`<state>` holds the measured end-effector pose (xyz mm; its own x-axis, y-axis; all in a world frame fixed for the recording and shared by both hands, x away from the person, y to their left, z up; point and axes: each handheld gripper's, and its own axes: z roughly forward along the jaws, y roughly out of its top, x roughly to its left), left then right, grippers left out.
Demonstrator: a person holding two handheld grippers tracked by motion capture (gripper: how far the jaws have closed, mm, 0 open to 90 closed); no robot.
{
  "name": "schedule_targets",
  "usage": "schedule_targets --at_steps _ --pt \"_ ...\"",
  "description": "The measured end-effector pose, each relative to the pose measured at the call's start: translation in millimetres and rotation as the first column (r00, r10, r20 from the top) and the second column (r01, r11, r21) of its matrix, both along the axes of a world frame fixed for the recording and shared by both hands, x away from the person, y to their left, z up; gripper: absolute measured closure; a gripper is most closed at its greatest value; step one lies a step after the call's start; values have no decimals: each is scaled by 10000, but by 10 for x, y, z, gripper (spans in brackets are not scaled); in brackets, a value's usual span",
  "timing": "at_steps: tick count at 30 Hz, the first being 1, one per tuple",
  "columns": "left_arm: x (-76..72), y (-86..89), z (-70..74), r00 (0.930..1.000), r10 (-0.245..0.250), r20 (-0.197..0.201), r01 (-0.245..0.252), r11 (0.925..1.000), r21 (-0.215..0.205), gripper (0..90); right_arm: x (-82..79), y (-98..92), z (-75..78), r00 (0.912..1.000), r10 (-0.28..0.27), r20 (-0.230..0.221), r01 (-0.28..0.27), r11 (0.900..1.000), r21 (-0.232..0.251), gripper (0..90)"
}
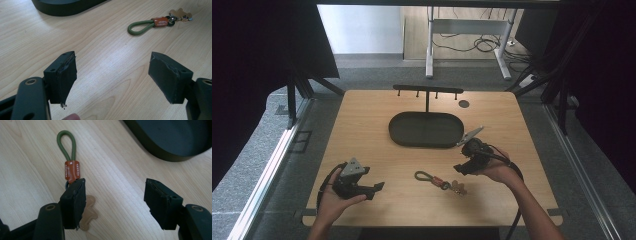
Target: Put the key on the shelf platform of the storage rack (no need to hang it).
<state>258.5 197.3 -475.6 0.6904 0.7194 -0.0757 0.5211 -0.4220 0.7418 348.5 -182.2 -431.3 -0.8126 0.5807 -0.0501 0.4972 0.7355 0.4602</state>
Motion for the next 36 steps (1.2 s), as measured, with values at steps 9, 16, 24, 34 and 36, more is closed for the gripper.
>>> schedule_targets --at_steps 9,16,24,34,36 --pt "5 -15 -9 10000 -47 -26 47 10000 9 230 25 195 -146 9981 455 -414 -474 9978 -471 384" --pt "6 -22 -13 9999 -91 -43 91 10000 9 230 27 321 -209 9953 746 -612 -786 9947 -657 424" --pt "-1 -45 -11 9999 -111 -24 111 9999 -42 231 2 468 -330 9880 1176 -997 -1265 9881 -878 455" --pt "-1 -45 -12 9999 -108 -44 108 9999 -44 231 -5 581 -463 9798 1396 -1429 -1564 9811 -1143 489" --pt "-1 -41 -12 9999 -90 -47 89 9999 -55 231 -2 600 -485 9778 1479 -1483 -1660 9790 -1184 496"
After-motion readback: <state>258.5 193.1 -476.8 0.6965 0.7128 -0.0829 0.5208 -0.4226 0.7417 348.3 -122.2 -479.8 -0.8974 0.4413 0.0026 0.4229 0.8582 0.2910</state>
